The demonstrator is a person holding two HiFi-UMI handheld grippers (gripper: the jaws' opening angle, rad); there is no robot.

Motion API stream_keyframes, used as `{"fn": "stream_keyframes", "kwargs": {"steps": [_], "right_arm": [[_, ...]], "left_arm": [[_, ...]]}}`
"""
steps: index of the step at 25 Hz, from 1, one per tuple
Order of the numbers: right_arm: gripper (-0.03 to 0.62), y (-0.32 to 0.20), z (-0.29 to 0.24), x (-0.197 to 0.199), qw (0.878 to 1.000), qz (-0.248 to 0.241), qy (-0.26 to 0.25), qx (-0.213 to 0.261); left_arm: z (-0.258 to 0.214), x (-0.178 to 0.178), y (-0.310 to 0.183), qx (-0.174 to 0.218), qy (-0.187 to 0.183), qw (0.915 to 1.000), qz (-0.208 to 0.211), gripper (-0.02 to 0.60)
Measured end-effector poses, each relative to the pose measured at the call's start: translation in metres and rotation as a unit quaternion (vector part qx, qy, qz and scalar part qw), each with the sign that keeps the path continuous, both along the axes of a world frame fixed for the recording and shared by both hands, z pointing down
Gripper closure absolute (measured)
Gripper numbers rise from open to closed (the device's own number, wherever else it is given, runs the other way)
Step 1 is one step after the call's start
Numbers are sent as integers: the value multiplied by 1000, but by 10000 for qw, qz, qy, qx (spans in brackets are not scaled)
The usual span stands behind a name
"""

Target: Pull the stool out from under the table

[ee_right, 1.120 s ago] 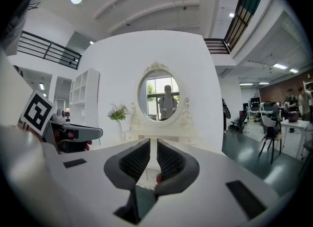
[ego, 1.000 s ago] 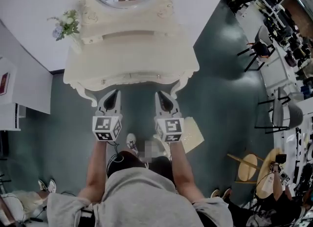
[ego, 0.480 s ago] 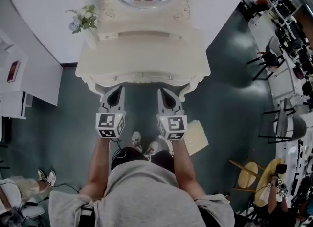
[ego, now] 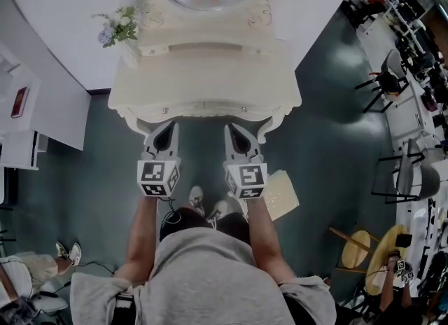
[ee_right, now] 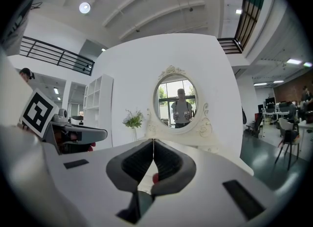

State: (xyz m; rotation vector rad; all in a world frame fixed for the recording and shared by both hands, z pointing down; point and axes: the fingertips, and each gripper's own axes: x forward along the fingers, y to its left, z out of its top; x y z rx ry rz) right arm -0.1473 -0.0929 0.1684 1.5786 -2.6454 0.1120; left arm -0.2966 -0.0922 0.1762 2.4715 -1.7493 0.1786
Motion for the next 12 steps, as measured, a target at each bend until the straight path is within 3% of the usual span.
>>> {"fn": "stream_keyframes", "kwargs": {"steps": [12], "right_arm": [[579,6,-1,12,10000,3,-61,3]], "left_arm": [[-2,14,5,51,-32,10000,30,578]]}}
